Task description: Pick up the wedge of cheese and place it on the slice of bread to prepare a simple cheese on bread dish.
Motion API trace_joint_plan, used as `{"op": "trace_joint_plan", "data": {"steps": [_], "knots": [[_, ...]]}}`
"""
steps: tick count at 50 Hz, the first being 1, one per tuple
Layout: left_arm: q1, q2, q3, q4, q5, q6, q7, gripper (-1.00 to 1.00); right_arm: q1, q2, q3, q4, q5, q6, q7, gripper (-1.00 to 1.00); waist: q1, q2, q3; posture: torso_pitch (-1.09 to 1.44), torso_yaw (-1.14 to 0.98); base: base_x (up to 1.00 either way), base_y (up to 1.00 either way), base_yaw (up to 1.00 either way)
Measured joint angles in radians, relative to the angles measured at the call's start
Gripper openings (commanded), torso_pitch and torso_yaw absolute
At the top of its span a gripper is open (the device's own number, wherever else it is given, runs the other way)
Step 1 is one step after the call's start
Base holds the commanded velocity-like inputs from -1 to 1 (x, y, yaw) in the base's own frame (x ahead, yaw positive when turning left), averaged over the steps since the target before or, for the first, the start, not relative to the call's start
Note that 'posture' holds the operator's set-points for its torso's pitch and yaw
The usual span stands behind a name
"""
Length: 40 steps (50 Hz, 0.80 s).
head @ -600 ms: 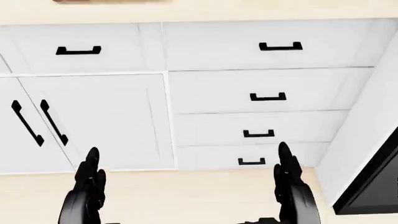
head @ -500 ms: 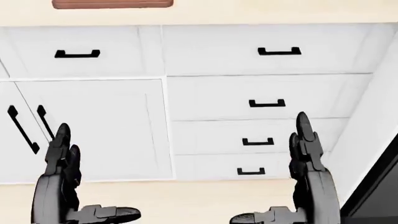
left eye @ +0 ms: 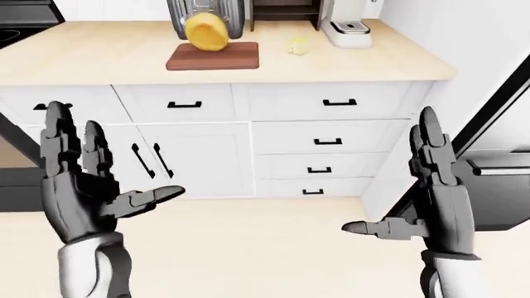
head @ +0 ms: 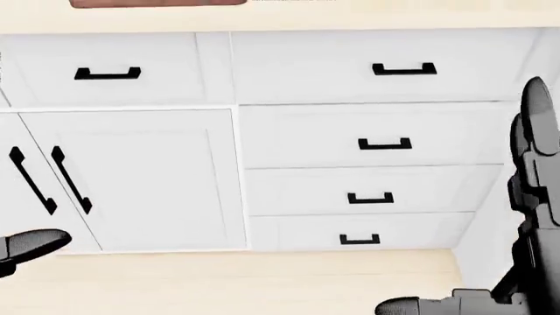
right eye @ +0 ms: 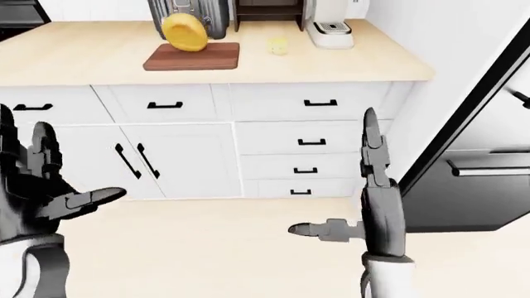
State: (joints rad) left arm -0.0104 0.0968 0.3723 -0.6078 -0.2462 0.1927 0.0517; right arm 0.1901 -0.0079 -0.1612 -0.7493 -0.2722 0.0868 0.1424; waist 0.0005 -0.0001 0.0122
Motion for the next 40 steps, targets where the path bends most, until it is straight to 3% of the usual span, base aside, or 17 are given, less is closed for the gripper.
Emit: {"op": "trace_joint_plan", "data": {"steps": [4, 7, 11, 18, 25, 35, 40], "knots": [[-0.006, -0.011, -0.022, 0.127, 0.23, -0.251, 0.104, 1.0, 0.006, 0.0, 0.009, 0.058, -0.277, 0.081, -0.056, 1.0, 0.001, -0.007, 0.013, 0.0, 0.0, 0.0, 0.0, 0.0], [-0.001, -0.007, -0.012, 0.148, 0.336, -0.341, 0.174, 1.0, 0.01, 0.009, 0.011, 0.062, -0.405, 0.146, -0.05, 1.0, -0.001, -0.007, 0.022, 0.0, 0.0, 0.0, 0.0, 0.0], [-0.003, 0.005, 0.011, 0.114, 0.414, -0.419, 0.232, 1.0, 0.007, 0.008, 0.031, -0.019, -0.551, 0.212, -0.007, 1.0, -0.001, -0.002, 0.02, 0.0, 0.0, 0.0, 0.0, 0.0], [-0.012, 0.022, 0.107, -0.055, 0.468, -0.426, 0.301, 1.0, -0.045, 0.016, 0.081, -0.205, -0.902, 0.26, 0.185, 1.0, -0.004, 0.004, 0.011, 0.0, 0.0, 0.0, 0.0, 0.0], [-0.037, 0.056, 0.188, -0.101, 0.482, -0.437, 0.39, 1.0, -0.037, 0.021, 0.084, -0.212, -1.05, 0.186, 0.26, 1.0, -0.006, 0.014, 0.013, 0.0, 0.0, 0.0, 0.0, 0.0], [-0.036, 0.06, 0.219, -0.124, 0.479, -0.454, 0.449, 1.0, -0.015, 0.028, 0.109, -0.222, -1.102, 0.071, 0.285, 1.0, -0.009, 0.021, 0.021, 0.0, 0.0, 0.0, 0.0, 0.0], [-0.021, 0.057, 0.303, -0.229, 0.429, -0.473, 0.495, 1.0, -0.041, 0.039, 0.134, -0.278, -1.206, -0.009, 0.278, 1.0, -0.013, 0.02, 0.018, 0.0, 0.0, 0.0, 0.0, 0.0]]}}
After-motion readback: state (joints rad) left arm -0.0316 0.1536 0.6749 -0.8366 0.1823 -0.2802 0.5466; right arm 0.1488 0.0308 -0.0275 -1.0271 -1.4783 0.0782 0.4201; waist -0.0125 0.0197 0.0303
